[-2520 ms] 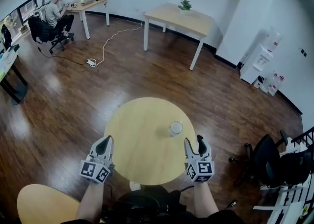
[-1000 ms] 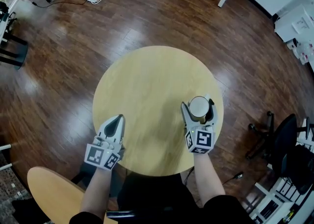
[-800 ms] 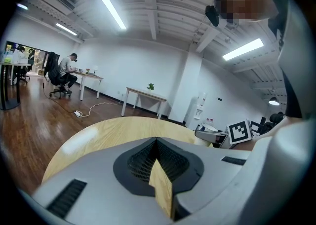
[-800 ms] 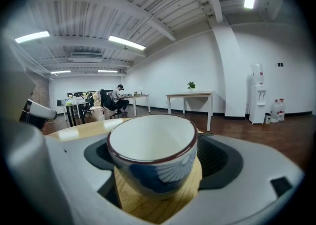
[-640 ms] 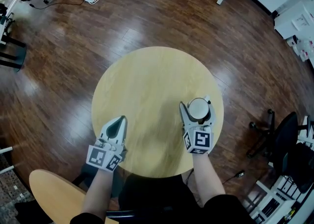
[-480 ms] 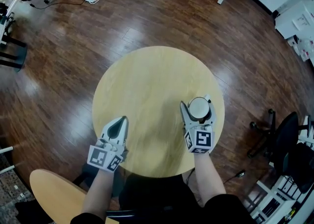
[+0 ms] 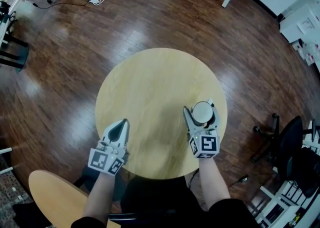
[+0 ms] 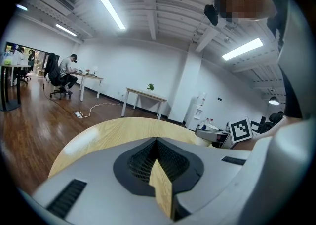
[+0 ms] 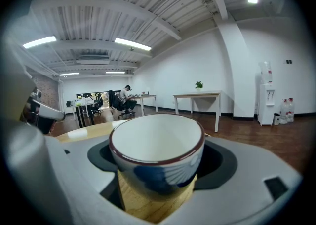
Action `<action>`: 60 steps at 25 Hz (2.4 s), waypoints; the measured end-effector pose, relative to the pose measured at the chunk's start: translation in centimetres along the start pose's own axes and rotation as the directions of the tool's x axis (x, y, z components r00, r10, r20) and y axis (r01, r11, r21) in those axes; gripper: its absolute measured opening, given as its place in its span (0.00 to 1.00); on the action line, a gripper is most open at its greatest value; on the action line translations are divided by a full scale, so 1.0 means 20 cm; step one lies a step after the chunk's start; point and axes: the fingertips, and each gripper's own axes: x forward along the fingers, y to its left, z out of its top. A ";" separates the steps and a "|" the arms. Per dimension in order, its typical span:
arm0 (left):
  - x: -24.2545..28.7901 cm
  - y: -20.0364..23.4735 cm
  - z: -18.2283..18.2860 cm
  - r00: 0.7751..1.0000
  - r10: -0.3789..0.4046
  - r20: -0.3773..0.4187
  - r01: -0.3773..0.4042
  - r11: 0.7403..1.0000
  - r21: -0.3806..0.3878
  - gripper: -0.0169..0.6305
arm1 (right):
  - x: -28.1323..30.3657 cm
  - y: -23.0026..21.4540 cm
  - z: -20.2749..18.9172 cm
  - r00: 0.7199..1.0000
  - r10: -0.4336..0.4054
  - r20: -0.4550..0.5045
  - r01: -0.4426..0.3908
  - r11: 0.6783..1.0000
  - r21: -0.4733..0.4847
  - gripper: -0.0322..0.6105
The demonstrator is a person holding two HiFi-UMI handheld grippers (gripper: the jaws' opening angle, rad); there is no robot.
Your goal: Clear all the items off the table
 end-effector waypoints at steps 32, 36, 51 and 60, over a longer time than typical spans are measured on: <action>-1.17 0.14 0.40 0.813 0.456 0.362 -0.469 0.882 -0.057 0.03 | -0.20 1.03 0.70 0.814 0.575 0.088 -0.525 0.792 -0.311 0.70; -1.59 0.13 0.40 0.726 0.552 0.410 -0.572 0.816 -0.086 0.03 | -0.34 1.44 0.68 0.721 0.689 0.074 -0.629 0.695 -0.349 0.70; -3.28 -0.25 0.04 0.202 0.869 0.452 -0.882 0.362 -0.301 0.03 | -1.30 2.93 0.41 0.191 0.978 -0.083 -0.894 0.139 -0.425 0.70; -3.91 -0.52 -0.20 -0.041 0.896 0.441 -0.910 0.149 -0.388 0.03 | -1.77 3.44 0.27 -0.007 0.989 -0.145 -0.897 -0.071 -0.437 0.70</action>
